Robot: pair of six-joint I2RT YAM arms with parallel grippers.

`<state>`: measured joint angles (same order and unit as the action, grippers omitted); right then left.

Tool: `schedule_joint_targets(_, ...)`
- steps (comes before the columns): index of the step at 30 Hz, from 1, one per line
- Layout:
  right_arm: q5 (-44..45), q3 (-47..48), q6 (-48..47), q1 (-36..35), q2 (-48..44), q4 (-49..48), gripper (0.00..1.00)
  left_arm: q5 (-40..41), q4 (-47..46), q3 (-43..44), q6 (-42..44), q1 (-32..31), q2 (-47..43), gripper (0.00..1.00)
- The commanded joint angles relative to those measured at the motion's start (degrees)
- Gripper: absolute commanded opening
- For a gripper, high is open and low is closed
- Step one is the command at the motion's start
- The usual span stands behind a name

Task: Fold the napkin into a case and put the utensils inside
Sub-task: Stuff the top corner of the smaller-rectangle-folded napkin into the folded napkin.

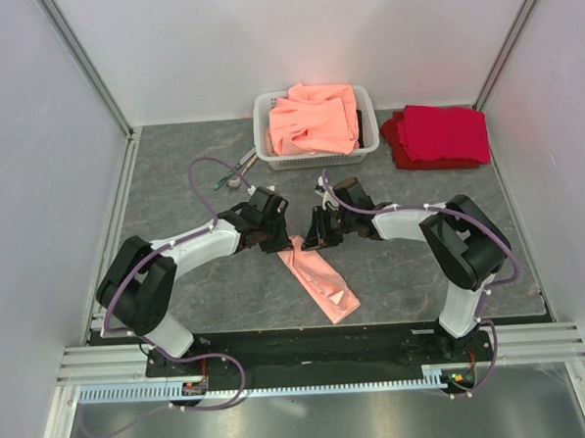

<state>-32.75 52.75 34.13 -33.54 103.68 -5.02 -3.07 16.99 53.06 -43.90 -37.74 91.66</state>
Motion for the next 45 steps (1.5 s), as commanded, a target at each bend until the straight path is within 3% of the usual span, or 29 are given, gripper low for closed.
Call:
schedule_joint_targets(1, 0.2, 1.1, -0.5, 0.2, 0.3, -0.6, 0.21, 0.2, -1.0, 0.4, 1.4, -0.1, -2.1, 0.02)
schedule_joint_targets(2, 0.0, 1.5, 0.0, 0.2, 1.7, -1.7, 0.13, 0.2, -1.0, 0.4, 1.4, -0.1, -2.1, 0.02)
schedule_joint_targets(8, -2.0, 4.3, 2.6, -0.4, 5.4, -5.1, 0.03, -0.2, -1.2, 0.9, 1.4, -0.1, -1.7, 0.02)
schedule_joint_targets(18, -3.6, 4.1, 6.9, -3.2, 6.8, -9.7, 0.01, 0.3, -1.3, 1.2, 1.7, -0.1, -0.9, 0.02)
schedule_joint_targets(25, -4.0, 4.6, 10.8, -6.7, 12.7, -16.9, 0.01, 0.4, -1.2, 2.1, 2.2, -0.2, 0.6, 0.02)
schedule_joint_targets(28, -4.3, 4.6, 9.6, -5.3, 13.9, -15.5, 0.00, 1.3, -0.6, 1.8, 1.9, -0.2, 0.3, 0.02)
schedule_joint_targets(37, -3.1, 1.9, 4.1, -1.1, 5.1, -7.5, 0.03, 2.9, 1.0, 1.0, 3.0, -0.1, -2.5, 0.02)
schedule_joint_targets(45, -4.9, 2.8, 6.0, -0.8, 6.5, -9.7, 0.04, 2.8, 1.3, 1.6, 3.1, -0.2, -2.7, 0.02)
